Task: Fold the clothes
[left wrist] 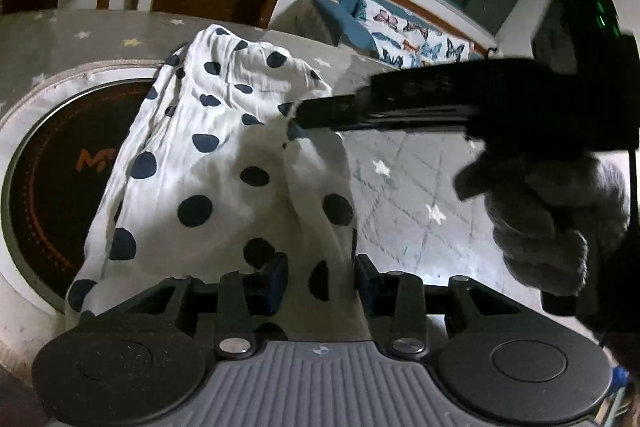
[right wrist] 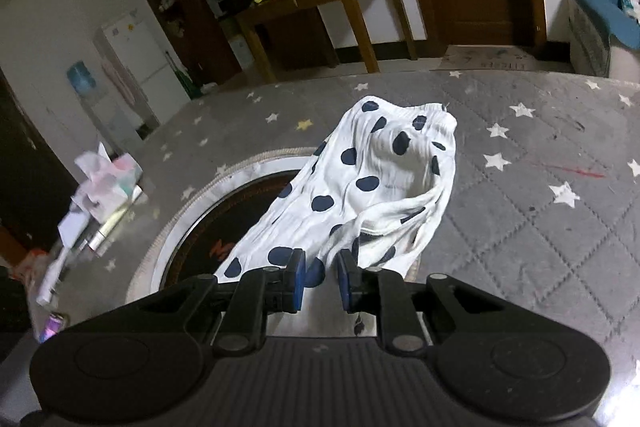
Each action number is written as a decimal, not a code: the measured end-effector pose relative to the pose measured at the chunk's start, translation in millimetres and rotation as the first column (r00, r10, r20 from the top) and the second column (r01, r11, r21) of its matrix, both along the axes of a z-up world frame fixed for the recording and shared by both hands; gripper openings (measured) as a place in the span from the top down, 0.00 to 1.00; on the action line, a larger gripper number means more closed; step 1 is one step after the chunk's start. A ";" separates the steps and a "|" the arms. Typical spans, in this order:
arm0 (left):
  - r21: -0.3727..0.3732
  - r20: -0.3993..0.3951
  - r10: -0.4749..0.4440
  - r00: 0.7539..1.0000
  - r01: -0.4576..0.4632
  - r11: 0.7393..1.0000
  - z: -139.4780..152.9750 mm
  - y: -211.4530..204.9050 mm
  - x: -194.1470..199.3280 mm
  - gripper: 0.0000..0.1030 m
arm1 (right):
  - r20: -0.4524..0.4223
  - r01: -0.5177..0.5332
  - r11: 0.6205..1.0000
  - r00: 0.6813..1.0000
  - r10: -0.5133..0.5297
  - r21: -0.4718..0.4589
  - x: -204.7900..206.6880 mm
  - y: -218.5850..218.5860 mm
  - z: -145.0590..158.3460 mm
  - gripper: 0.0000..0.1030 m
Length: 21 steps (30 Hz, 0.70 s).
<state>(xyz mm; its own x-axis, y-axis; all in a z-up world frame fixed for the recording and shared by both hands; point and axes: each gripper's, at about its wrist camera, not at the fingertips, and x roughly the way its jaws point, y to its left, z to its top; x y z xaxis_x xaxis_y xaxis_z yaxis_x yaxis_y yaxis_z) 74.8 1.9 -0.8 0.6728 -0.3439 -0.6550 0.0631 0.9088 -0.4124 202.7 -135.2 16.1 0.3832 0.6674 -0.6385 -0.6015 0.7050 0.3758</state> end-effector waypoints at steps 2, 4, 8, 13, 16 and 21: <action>-0.025 -0.004 0.011 1.000 -0.011 1.000 -1.6 5.3 0.8 0.62 | -0.018 0.026 0.999 0.999 -0.026 0.023 3.2 -10.2 -0.2 0.84; -0.039 -0.005 0.025 1.000 -0.025 0.999 -2.4 10.0 0.9 0.62 | -0.038 0.056 0.997 0.998 -0.054 0.044 4.2 -22.9 -2.1 0.83; -0.077 -0.010 0.043 0.999 -0.044 0.996 -4.3 17.4 0.6 0.62 | -0.067 0.093 0.994 0.994 -0.089 0.052 -2.3 -45.9 -11.2 0.77; -0.134 -0.023 0.062 0.998 -0.064 0.989 -8.9 26.6 3.3 0.62 | -0.125 0.131 0.989 0.985 -0.122 0.071 -15.0 -65.6 -30.7 0.76; -0.187 -0.041 0.078 0.996 -0.084 0.979 -13.0 34.7 5.9 0.62 | -0.160 0.130 0.987 0.981 -0.114 0.093 -22.0 -71.2 -41.2 0.76; -0.275 -0.061 0.099 0.993 -0.112 0.955 -19.2 46.4 5.7 0.62 | -0.164 0.117 0.983 0.982 -0.094 0.139 -24.9 -65.6 -48.5 0.76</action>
<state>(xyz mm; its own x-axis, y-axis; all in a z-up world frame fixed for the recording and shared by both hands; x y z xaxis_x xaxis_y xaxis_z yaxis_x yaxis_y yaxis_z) 80.6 48.3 -20.0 0.6861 -0.4456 -0.5750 -0.0519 0.7585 -0.6496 177.8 -200.8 -32.4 0.3598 0.7199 -0.5936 -0.4527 0.6910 0.5636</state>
